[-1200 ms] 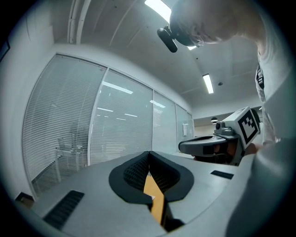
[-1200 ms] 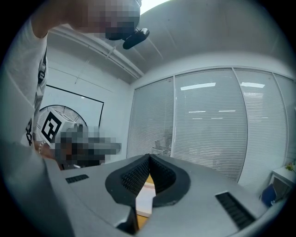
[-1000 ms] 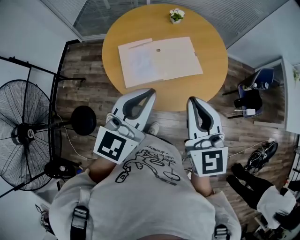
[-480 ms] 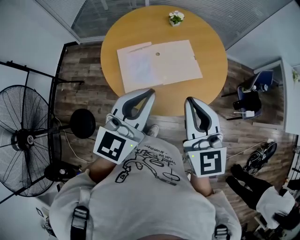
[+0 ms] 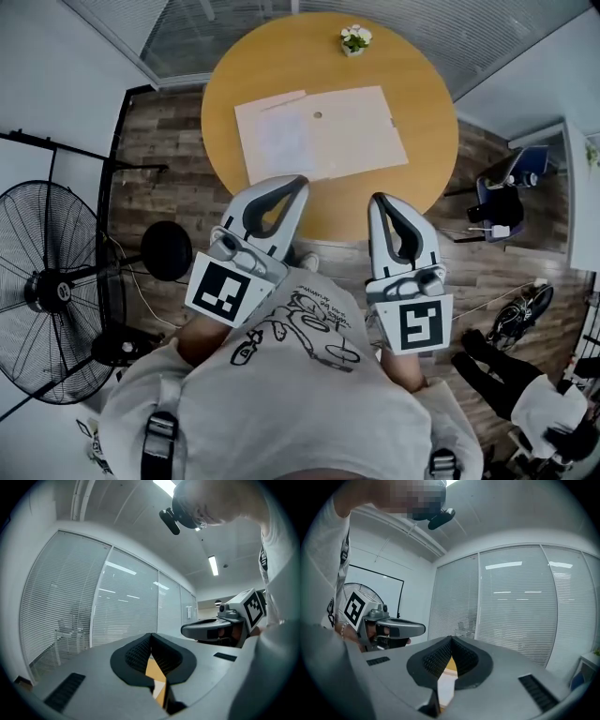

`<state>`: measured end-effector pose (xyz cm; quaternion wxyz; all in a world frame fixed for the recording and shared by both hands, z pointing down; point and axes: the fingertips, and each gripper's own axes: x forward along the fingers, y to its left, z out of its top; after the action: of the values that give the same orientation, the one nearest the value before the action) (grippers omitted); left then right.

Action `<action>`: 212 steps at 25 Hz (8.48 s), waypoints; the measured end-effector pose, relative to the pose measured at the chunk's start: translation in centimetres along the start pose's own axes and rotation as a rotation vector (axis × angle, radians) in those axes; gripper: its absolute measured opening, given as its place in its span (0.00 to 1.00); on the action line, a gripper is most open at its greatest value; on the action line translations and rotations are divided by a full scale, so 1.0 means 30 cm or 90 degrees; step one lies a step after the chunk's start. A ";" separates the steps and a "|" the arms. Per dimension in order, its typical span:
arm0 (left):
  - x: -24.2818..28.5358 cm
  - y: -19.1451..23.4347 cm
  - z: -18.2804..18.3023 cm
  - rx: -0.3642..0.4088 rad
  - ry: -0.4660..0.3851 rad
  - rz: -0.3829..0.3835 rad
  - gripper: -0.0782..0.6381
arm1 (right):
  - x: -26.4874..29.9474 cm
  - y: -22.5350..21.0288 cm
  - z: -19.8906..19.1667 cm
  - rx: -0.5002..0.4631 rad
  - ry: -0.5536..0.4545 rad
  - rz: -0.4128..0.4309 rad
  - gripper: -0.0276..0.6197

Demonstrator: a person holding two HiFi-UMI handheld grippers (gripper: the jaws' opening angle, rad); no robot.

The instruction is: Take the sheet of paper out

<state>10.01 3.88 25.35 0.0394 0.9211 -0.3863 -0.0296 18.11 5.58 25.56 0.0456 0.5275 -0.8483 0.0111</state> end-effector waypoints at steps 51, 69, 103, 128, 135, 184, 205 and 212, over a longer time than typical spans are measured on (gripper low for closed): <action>0.285 0.652 0.028 -0.018 -0.002 -0.017 0.14 | 0.712 -0.025 0.041 -0.011 0.029 0.005 0.05; 0.257 0.750 -0.019 -0.028 0.008 -0.033 0.14 | 0.793 0.036 0.007 -0.007 0.034 -0.017 0.05; 0.241 0.756 -0.024 -0.024 0.000 -0.038 0.14 | 0.850 0.036 -0.146 -0.031 0.059 0.010 0.09; 0.232 0.804 -0.053 -0.027 0.009 -0.021 0.14 | 0.958 -0.041 -0.758 -0.042 0.257 0.014 0.13; 0.232 0.805 -0.051 -0.029 0.009 -0.018 0.14 | 0.984 -0.032 -0.897 -0.034 0.299 0.032 0.14; 0.240 0.863 -0.102 -0.041 0.043 -0.002 0.14 | 1.082 0.013 -1.620 0.083 0.602 0.129 0.29; 0.221 0.882 -0.081 -0.036 0.040 0.014 0.14 | 1.084 -0.036 -1.638 0.094 0.649 0.085 0.09; 0.220 0.878 -0.074 -0.038 0.034 0.010 0.14 | 1.091 -0.056 -1.610 0.108 0.625 0.069 0.06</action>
<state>-3.85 -19.12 29.91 0.0772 0.9170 -0.3910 -0.0163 8.40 -21.20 76.51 0.3956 0.4168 -0.7492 0.3292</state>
